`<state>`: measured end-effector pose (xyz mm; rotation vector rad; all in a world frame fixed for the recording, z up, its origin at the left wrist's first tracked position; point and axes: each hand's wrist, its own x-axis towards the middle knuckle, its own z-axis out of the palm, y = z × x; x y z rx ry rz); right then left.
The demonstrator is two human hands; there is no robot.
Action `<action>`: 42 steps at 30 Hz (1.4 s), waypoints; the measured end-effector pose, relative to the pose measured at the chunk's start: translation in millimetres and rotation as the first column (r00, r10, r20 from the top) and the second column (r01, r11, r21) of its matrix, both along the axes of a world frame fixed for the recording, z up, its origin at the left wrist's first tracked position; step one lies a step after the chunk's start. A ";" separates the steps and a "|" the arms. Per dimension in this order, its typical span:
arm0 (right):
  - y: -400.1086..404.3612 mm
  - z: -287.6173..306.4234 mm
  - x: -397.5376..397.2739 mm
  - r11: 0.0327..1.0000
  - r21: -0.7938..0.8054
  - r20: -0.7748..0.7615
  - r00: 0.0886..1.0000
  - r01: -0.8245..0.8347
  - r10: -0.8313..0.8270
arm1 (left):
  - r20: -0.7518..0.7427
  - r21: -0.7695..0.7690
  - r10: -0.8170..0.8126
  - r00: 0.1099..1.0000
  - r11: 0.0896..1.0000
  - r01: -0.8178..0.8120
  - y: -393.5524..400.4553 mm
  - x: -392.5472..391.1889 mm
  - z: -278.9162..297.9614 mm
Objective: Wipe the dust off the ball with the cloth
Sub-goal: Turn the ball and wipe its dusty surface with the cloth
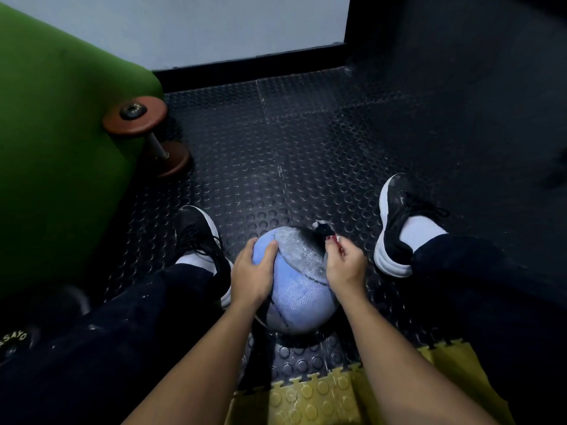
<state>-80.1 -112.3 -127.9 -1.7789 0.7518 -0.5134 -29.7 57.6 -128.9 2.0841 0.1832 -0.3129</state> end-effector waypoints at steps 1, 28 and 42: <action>-6.6 -4.6 6.0 0.984 0.139 -0.095 0.990 0.113 -0.100 | -0.004 0.007 -0.007 1.000 1.000 0.007 1.2 0.2 0.1; -7.0 -13.8 -11.2 0.955 0.220 -0.218 0.965 0.196 -0.148 | 0.088 0.020 -0.174 0.981 0.985 0.172 -0.5 9.2 14.5; -13.8 -8.3 -0.7 0.961 0.181 -0.282 0.947 0.211 -0.155 | 0.069 0.054 -0.175 0.982 0.984 0.172 -11.5 12.5 11.8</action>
